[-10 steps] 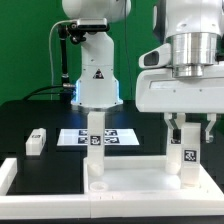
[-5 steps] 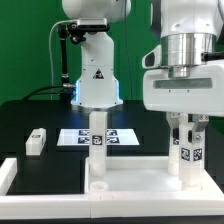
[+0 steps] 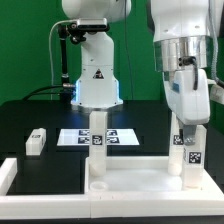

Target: Assemble desk

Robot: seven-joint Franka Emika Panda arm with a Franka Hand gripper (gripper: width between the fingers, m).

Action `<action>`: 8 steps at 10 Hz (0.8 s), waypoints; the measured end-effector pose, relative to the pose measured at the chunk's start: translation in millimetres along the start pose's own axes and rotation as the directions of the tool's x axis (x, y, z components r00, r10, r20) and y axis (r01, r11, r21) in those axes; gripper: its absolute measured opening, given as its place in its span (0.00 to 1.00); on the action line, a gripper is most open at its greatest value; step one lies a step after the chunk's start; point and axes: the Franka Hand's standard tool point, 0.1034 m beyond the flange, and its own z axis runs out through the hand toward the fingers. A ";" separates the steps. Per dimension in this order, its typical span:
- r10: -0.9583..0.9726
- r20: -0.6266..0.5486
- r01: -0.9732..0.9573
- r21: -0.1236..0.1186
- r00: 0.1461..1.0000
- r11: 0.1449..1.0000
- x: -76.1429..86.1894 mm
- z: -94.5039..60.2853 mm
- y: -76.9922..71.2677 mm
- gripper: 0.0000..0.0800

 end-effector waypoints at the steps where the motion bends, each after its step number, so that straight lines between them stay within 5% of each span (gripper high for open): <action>1: -0.001 0.000 0.001 0.000 1.000 1.000 0.1 0.0 0.0 0.37; 3: -0.126 -0.001 0.126 0.016 0.992 0.992 0.4 -1.5 -3.3 0.37; 4: -0.329 -0.004 0.329 0.043 0.944 0.943 0.7 -4.9 -9.6 0.64; 5: -0.501 0.006 0.500 0.050 0.865 0.864 0.8 -6.5 -15.4 0.64; 6: -0.588 0.022 0.586 0.052 0.808 0.808 -1.0 -5.3 -16.9 0.78; 7: -0.591 -0.011 0.590 0.080 0.807 0.804 -1.0 -3.2 -11.1 0.80; 8: -0.666 -0.022 0.666 0.065 0.745 0.743 1.2 -2.3 -7.1 0.80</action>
Offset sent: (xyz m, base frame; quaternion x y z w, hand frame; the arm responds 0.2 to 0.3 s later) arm 0.0112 0.0294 0.0080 0.0439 -0.1348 -0.3505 0.9258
